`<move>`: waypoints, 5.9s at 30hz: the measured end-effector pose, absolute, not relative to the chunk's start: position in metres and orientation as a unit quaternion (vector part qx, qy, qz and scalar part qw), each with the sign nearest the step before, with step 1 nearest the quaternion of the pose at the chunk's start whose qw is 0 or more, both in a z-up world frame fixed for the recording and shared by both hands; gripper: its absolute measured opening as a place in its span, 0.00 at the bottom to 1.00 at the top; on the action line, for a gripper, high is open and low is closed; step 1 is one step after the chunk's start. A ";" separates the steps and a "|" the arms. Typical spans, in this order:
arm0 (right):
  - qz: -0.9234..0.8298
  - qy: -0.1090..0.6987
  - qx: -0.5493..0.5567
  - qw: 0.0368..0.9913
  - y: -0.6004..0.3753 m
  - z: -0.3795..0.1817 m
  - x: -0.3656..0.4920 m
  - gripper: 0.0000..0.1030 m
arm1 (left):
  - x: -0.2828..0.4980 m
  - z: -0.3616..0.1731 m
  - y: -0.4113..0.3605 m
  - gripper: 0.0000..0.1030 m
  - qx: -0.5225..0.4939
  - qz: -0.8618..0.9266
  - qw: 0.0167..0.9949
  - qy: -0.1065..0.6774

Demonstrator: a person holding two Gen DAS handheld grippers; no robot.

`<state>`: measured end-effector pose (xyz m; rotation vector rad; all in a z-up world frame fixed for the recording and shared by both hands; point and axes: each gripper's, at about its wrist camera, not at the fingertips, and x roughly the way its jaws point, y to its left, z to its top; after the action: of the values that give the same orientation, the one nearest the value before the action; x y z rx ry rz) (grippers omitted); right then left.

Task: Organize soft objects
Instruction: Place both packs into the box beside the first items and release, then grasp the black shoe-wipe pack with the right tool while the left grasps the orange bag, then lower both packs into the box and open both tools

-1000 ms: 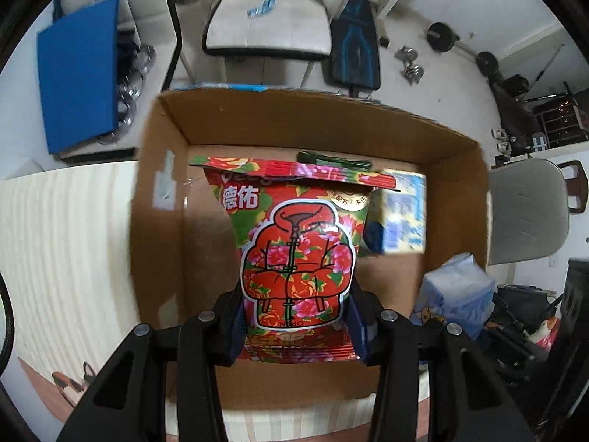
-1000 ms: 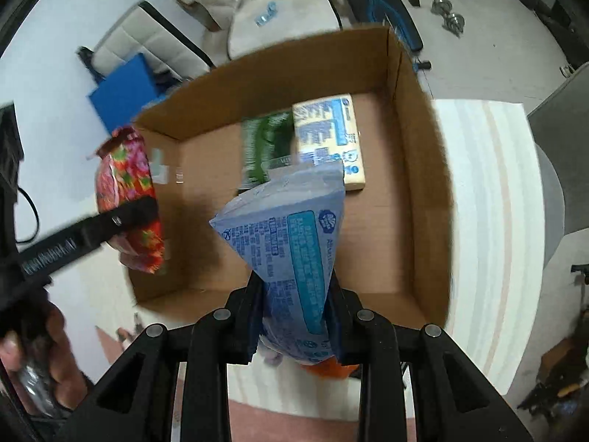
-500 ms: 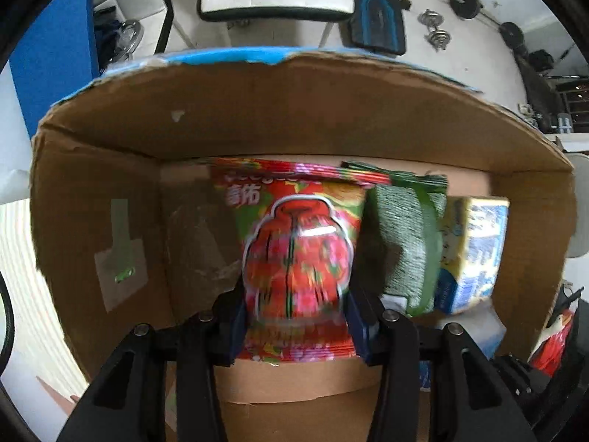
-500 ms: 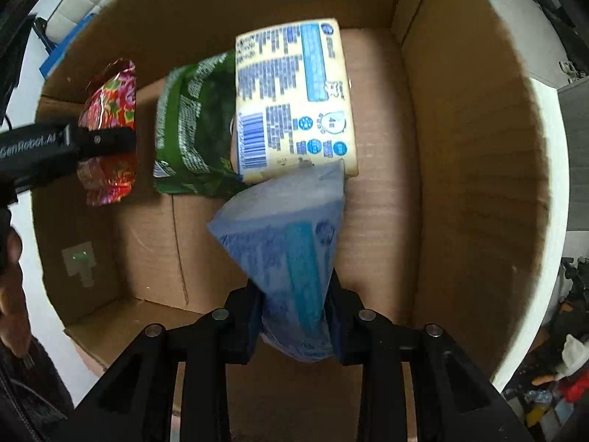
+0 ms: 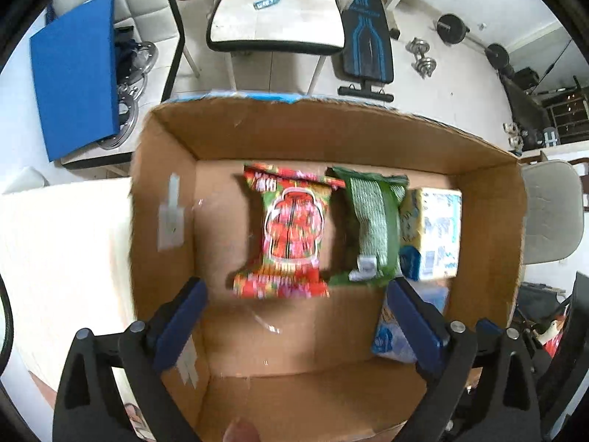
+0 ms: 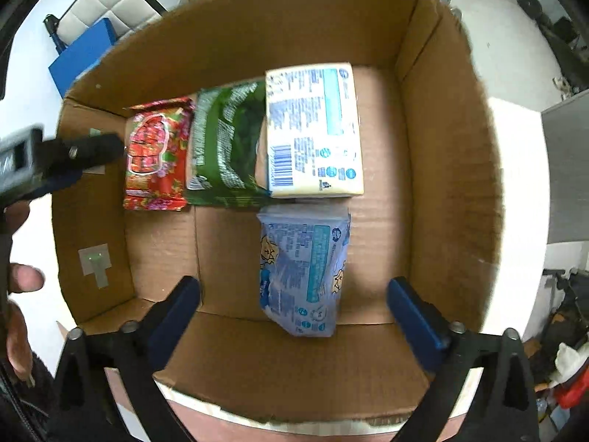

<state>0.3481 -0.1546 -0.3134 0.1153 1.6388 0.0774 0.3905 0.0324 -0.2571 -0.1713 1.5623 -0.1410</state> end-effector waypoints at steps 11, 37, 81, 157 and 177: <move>0.028 0.677 0.021 0.735 -0.151 -0.251 0.316 1.00 | 0.323 -0.201 0.045 0.97 -0.066 -0.038 0.756 0.650; -0.041 0.692 0.167 0.701 -0.270 -0.319 0.155 0.75 | 0.179 -0.326 -0.014 0.80 -0.334 -0.027 0.588 0.736; 0.012 0.775 0.074 0.627 -0.228 -0.410 0.122 0.54 | 0.180 -0.360 -0.053 0.42 -0.037 -0.026 0.618 0.785; 0.099 0.738 0.046 0.666 -0.096 -0.331 0.350 0.67 | 0.348 -0.310 0.039 0.68 -0.116 -0.071 0.626 0.768; 0.029 0.649 0.006 0.760 -0.130 -0.247 0.314 1.00 | 0.294 -0.200 0.058 0.96 -0.056 0.009 0.768 0.638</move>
<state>0.3143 -0.1299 -0.2472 0.0131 1.4134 0.0635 0.2936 0.0579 -0.2002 -0.1221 1.3837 0.0186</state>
